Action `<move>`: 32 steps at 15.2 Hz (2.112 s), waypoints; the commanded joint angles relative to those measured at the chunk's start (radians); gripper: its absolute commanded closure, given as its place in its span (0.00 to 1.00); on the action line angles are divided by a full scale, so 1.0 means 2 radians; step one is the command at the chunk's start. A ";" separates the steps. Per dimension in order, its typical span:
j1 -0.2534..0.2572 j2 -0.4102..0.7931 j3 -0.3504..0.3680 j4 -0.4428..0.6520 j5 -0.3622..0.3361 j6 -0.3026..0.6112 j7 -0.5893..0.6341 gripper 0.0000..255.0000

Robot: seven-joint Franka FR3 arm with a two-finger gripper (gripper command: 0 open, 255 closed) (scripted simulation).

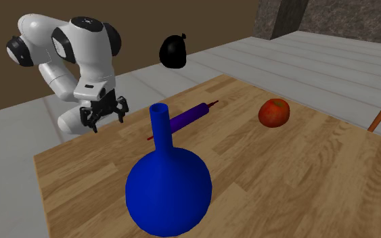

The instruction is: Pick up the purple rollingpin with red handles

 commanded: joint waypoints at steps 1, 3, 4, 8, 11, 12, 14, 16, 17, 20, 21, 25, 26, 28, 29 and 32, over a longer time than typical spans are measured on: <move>0.000 0.000 0.000 0.000 0.000 0.000 0.000 0.00; 0.019 0.033 -0.006 0.021 -0.005 0.020 -0.043 0.00; 0.028 0.048 -0.009 0.032 -0.007 0.028 -0.064 0.00; 0.065 0.108 -0.017 0.078 -0.010 0.059 -0.149 0.00; 0.091 0.148 -0.020 0.113 -0.007 0.077 -0.212 0.00; 0.099 0.161 -0.020 0.125 -0.006 0.082 -0.233 0.00; 0.115 0.184 -0.019 0.148 -0.003 0.091 -0.274 0.00; 0.131 0.206 -0.017 0.171 0.002 0.099 -0.315 0.00; 0.138 0.217 -0.016 0.182 0.004 0.102 -0.335 0.00; 0.160 0.244 -0.010 0.214 0.012 0.110 -0.395 0.00; 0.167 0.253 -0.007 0.224 0.015 0.112 -0.415 0.00; 0.195 0.280 0.004 0.260 0.026 0.118 -0.493 0.00; 0.202 0.286 0.007 0.268 0.029 0.119 -0.512 0.00; 0.205 0.286 0.009 0.263 0.031 0.126 -0.520 0.00; 0.204 0.285 0.009 0.255 0.031 0.133 -0.520 0.00; 0.204 0.282 0.009 0.231 0.030 0.153 -0.519 0.00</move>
